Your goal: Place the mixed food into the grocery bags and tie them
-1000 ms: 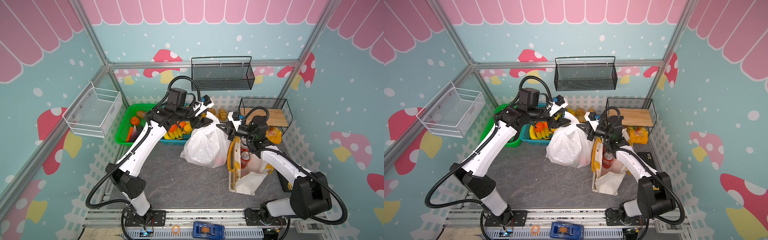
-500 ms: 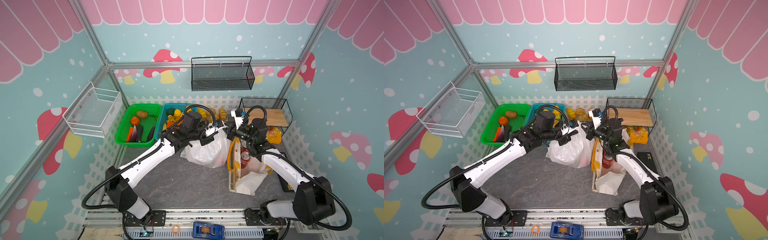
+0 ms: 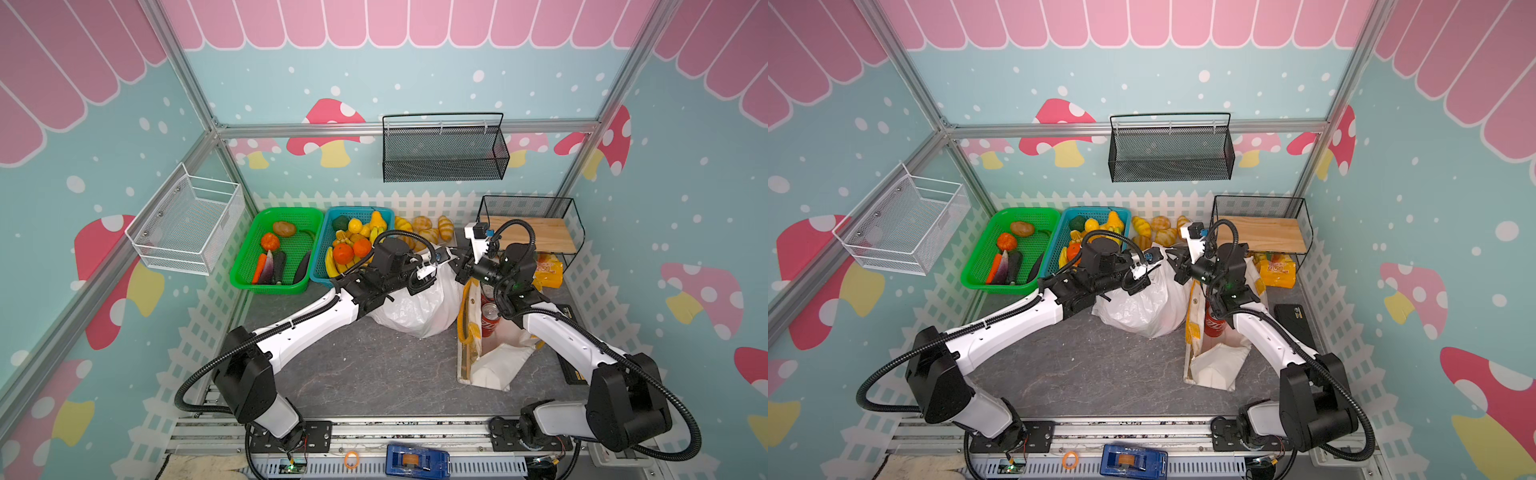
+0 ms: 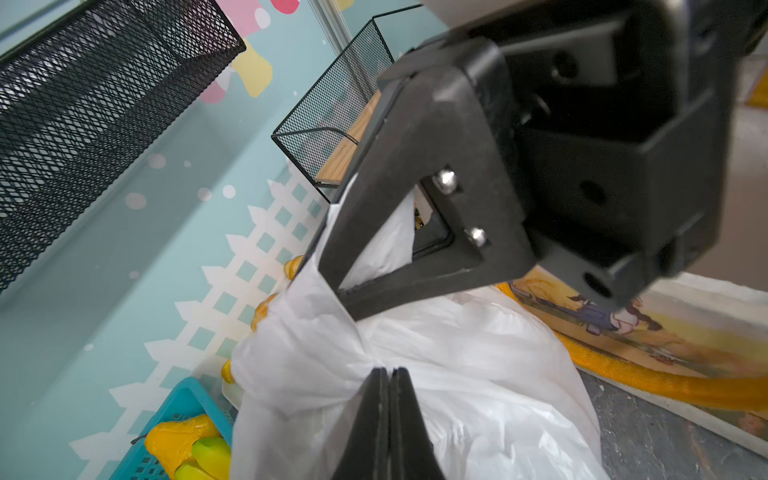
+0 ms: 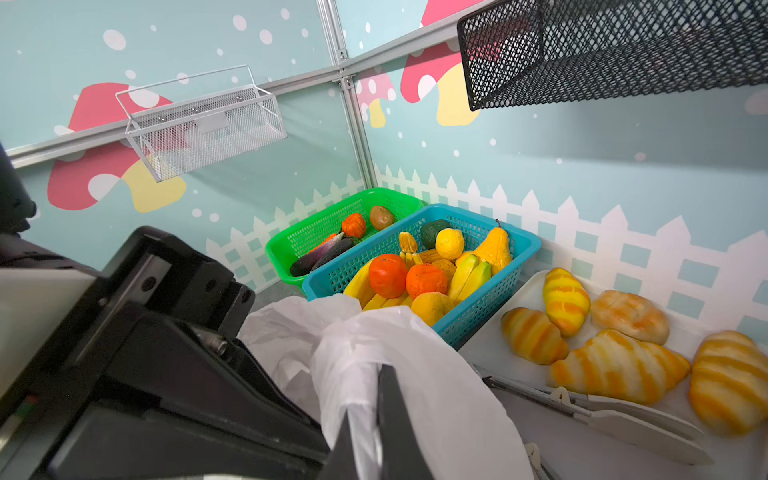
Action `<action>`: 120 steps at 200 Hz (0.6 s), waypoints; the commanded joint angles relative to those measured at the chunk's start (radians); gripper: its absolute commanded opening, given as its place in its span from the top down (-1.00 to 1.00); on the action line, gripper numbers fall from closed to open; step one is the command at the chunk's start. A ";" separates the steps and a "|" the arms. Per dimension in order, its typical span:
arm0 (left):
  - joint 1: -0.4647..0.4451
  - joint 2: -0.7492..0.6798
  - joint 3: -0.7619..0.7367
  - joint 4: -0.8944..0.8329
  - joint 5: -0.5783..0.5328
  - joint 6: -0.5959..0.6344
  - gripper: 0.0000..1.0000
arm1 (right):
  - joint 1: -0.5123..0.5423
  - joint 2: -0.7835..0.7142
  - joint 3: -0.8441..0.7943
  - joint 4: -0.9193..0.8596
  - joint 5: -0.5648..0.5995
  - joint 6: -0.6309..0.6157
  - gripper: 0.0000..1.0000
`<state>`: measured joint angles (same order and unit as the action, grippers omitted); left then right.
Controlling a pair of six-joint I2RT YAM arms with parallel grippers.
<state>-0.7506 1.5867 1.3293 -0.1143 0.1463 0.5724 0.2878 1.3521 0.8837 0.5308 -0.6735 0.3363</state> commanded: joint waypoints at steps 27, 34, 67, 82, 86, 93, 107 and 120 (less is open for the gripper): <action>0.026 0.014 -0.039 -0.017 0.005 0.022 1.00 | -0.009 -0.012 0.019 0.002 0.010 -0.132 0.82; 0.028 0.014 -0.041 -0.012 0.006 0.019 1.00 | -0.009 -0.012 0.025 -0.011 0.016 -0.143 0.80; 0.030 0.021 -0.041 -0.002 0.025 0.020 1.00 | -0.009 -0.026 0.043 -0.092 0.048 -0.206 0.62; 0.032 0.024 -0.039 -0.002 0.022 0.027 1.00 | -0.010 -0.038 0.049 -0.128 0.058 -0.232 0.49; 0.033 0.024 -0.039 -0.001 0.021 0.029 1.00 | -0.010 -0.041 0.049 -0.135 0.061 -0.238 0.45; 0.033 0.025 -0.038 -0.001 0.023 0.033 1.00 | -0.010 -0.048 0.051 -0.147 0.061 -0.247 0.39; 0.032 0.025 -0.035 -0.001 0.025 0.040 1.00 | -0.010 -0.054 0.054 -0.170 0.050 -0.266 0.27; 0.032 0.027 -0.033 -0.001 0.027 0.044 1.00 | -0.010 -0.058 0.061 -0.186 0.026 -0.280 0.16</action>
<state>-0.7231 1.5986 1.2999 -0.1032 0.1539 0.5835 0.2806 1.3262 0.9066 0.3950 -0.6216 0.1253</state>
